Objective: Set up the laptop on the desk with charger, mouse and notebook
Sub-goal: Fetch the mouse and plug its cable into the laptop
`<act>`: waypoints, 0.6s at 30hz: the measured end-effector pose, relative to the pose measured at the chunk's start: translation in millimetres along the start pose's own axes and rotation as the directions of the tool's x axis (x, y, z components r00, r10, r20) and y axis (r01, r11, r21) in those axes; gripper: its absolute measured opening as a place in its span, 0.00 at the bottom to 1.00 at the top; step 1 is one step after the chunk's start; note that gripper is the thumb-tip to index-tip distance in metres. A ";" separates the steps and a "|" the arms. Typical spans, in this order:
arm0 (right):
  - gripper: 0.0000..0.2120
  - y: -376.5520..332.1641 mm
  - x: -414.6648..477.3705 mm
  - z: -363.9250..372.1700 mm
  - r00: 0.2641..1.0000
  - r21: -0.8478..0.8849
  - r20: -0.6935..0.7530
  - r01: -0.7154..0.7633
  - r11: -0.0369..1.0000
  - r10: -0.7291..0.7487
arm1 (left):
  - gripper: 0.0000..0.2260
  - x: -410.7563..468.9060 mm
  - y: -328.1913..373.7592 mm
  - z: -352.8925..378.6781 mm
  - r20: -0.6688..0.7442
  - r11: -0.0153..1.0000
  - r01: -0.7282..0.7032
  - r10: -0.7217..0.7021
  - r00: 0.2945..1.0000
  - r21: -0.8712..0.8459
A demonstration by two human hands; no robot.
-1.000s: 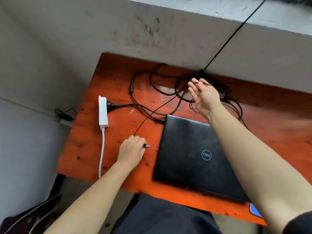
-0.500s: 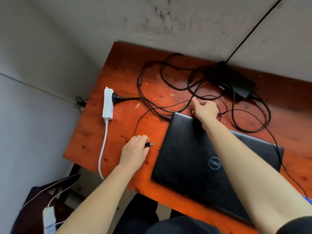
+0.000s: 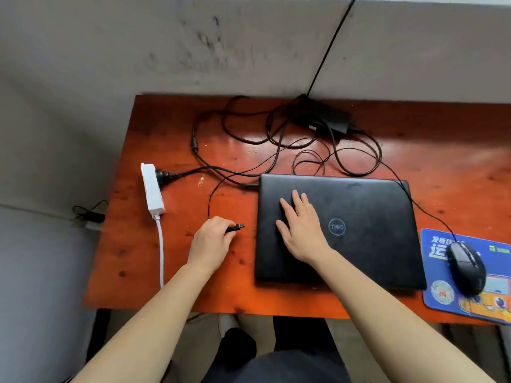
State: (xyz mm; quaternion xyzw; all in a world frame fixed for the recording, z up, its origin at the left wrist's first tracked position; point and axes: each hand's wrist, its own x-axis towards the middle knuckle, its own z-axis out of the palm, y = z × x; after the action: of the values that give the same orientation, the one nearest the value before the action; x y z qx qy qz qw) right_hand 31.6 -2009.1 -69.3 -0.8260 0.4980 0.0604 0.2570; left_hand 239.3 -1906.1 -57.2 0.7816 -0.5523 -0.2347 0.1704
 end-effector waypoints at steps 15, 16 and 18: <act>0.28 -5.8 -4.8 48.8 0.943 -0.212 -0.332 -0.045 0.976 -0.029 | 0.03 28.2 -12.4 53.6 -0.288 0.970 -0.158 0.100 0.952 -0.185; 0.28 -6.5 -7.3 46.1 0.933 -0.204 -0.359 -0.043 0.978 -0.034 | 0.02 27.9 -9.3 52.9 -0.312 0.969 -0.168 0.105 0.944 -0.183; 0.28 -5.3 -6.0 48.2 0.924 -0.192 -0.381 -0.038 0.981 -0.039 | 0.02 30.4 -9.1 59.1 -0.349 0.967 -0.176 0.104 0.931 -0.182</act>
State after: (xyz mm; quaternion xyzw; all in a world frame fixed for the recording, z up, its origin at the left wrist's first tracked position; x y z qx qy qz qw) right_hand 40.7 -1979.1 -106.7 -0.8433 0.5298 -0.0533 0.0724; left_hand 222.2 -1932.2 -116.6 0.7460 -0.5418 -0.1419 0.3604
